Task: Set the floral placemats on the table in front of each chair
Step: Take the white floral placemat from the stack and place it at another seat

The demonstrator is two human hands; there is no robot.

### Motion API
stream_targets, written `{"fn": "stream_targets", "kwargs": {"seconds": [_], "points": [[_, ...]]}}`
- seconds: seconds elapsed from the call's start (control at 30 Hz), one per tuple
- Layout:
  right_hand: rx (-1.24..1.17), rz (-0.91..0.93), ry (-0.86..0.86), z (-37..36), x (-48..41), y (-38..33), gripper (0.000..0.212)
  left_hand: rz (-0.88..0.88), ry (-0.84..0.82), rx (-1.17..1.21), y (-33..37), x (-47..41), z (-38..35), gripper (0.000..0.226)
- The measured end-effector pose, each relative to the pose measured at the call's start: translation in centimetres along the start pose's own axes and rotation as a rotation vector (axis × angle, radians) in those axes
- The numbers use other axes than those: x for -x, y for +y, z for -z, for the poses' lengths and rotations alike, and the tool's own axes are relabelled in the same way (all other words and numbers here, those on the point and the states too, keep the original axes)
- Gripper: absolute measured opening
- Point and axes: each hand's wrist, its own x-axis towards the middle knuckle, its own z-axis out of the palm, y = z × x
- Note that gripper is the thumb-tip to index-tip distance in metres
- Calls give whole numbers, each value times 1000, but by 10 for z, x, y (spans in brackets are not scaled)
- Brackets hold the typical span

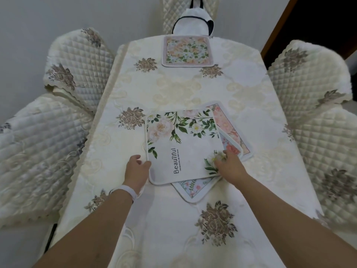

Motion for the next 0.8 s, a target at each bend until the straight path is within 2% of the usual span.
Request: {"fn": "stream_targets", "kwargs": {"seconds": [0.07,0.17,0.27,0.37,0.47,0.8], "points": [[-94,-27,24,-2,-3,1,64,19,-6,49,3,-2,-4,51],[-215,-73,53,-1,-8,0,54,54,-22,89,7,-4,-11,48],[-301,-155,62,4,-15,3,54,89,-22,112,9,-7,-13,36],[-355,-190,14,4,-18,10,28,100,-59,160,8,-8,-15,22],[-346,-202,11,-1,-15,12,16,96,-80,197,7,-4,-15,21],[-401,-124,26,4,31,6,16,5,-126,258,14,26,9,19]]}}
